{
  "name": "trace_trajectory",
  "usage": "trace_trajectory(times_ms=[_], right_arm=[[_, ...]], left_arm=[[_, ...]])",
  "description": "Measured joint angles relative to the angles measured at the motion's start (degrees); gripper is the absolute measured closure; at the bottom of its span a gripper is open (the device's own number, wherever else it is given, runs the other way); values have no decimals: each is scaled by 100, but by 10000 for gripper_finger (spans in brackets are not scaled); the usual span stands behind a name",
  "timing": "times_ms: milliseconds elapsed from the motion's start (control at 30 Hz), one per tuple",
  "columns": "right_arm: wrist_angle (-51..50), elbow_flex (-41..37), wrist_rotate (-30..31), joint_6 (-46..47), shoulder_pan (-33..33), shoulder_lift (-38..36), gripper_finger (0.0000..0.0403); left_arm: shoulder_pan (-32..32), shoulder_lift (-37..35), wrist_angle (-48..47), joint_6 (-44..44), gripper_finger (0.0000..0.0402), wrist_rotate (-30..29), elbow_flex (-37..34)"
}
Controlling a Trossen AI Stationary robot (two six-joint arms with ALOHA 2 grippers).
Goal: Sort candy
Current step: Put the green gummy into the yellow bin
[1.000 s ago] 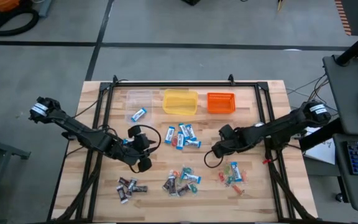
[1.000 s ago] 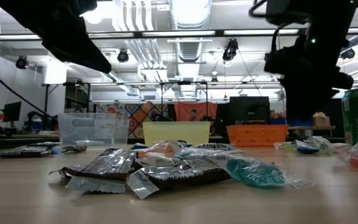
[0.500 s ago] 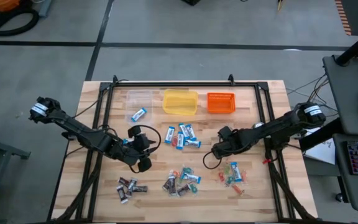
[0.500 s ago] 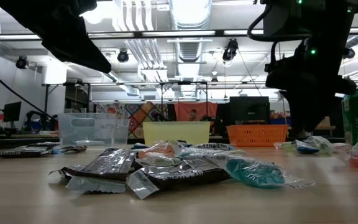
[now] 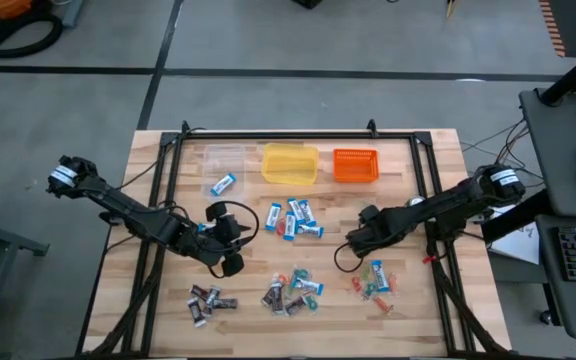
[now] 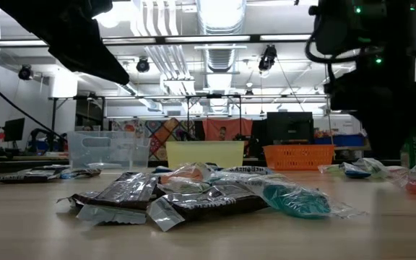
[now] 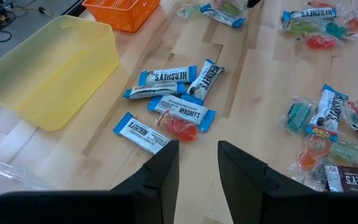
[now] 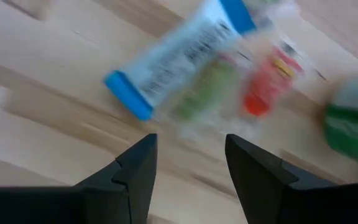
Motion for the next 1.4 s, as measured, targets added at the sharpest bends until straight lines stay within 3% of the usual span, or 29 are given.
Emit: trace_trajectory(times_ms=[167, 567, 867, 1100, 1400], right_arm=[[-190, 0, 41, 111, -2, 0, 220], [148, -34, 789, 130, -17, 55, 220], [271, -52, 802, 104, -17, 457, 230], [298, -50, 788, -49, -17, 711, 275], [485, -47, 780, -286, -17, 728, 379]], left_arm=[[9, -1, 1, 41, 308, -29, 0], [11, -2, 1, 99, 308, -160, -2], [11, -2, 0, 99, 308, -162, -4], [11, -2, 0, 99, 308, -164, -4], [11, -2, 0, 99, 308, -164, -4]])
